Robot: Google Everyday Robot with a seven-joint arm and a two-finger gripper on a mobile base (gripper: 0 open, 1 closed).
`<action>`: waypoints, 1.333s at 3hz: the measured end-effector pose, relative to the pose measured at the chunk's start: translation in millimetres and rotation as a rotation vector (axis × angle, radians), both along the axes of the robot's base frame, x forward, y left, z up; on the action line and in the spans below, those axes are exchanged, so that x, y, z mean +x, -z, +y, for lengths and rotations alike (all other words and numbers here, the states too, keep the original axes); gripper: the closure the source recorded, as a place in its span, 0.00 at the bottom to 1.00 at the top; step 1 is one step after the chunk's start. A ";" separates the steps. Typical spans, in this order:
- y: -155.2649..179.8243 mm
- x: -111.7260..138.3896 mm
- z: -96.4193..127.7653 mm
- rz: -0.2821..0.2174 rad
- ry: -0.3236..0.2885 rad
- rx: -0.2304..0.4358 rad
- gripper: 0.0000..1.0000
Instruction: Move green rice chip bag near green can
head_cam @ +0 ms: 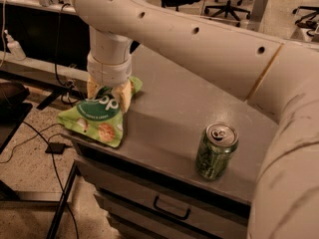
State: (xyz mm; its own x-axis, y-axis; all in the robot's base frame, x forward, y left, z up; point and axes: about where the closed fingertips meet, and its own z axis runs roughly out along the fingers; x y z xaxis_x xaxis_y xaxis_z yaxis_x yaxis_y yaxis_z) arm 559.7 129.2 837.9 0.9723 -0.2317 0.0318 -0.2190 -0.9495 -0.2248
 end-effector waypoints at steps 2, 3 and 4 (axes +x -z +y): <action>-61.6 9.9 -38.1 0.000 0.075 0.040 1.00; -92.6 13.4 -63.2 -0.011 0.116 0.056 1.00; -106.2 8.6 -86.2 -0.014 0.151 0.083 1.00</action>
Offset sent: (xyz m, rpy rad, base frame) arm 0.0172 -0.0790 0.1213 0.0516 -0.0074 -0.1353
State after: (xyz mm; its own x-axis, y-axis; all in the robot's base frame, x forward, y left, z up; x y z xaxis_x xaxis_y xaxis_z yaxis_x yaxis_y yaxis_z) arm 568.4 43.1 944.1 0.9257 -0.3778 0.0195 -0.3543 -0.8839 -0.3054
